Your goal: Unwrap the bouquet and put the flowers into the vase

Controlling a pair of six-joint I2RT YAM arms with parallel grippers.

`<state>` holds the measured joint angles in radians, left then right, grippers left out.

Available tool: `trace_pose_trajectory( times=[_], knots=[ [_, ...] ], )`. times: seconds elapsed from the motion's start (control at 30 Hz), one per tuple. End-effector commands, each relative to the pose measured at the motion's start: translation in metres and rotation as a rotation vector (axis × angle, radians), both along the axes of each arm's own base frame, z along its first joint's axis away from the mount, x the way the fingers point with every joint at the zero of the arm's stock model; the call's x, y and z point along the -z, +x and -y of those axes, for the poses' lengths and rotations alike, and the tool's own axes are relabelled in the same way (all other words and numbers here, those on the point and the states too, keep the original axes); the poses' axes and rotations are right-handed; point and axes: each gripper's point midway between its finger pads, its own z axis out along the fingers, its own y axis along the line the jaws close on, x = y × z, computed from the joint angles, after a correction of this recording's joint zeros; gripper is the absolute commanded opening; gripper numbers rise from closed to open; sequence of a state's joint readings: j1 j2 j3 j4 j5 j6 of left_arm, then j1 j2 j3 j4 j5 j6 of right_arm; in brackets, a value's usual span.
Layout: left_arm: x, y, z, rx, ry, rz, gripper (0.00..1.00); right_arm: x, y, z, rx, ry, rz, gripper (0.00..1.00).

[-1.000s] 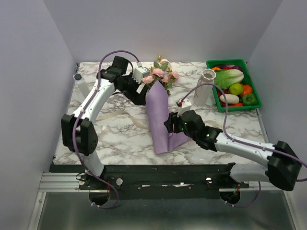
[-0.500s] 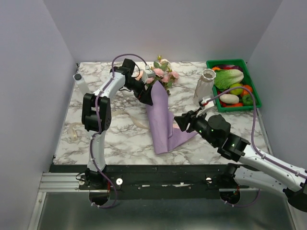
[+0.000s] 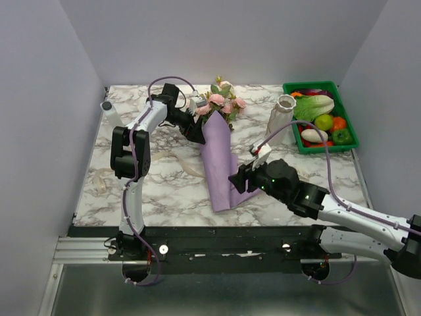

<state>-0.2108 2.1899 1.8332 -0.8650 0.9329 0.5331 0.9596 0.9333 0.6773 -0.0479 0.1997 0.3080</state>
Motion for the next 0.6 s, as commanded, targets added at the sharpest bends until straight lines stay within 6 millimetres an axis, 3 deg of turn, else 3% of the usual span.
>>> trace_pose_trajectory(
  times=[0.0,0.23,0.37,0.57],
  knots=[
    [-0.011,-0.008,0.005,0.014,-0.054,-0.046,0.92,0.044,-0.03,-0.005,-0.102,-0.238,-0.032,0.65],
    [-0.045,-0.021,0.012,0.025,-0.1,-0.06,0.82,0.074,-0.074,-0.021,-0.22,-0.591,0.066,0.68],
    [-0.053,-0.027,0.009,0.007,-0.079,-0.113,0.82,0.097,-0.083,-0.02,-0.252,-0.825,0.147,0.69],
    [-0.078,-0.04,-0.015,-0.07,-0.048,-0.175,0.87,0.104,-0.084,-0.034,-0.268,-0.966,0.294,0.7]
  ],
)
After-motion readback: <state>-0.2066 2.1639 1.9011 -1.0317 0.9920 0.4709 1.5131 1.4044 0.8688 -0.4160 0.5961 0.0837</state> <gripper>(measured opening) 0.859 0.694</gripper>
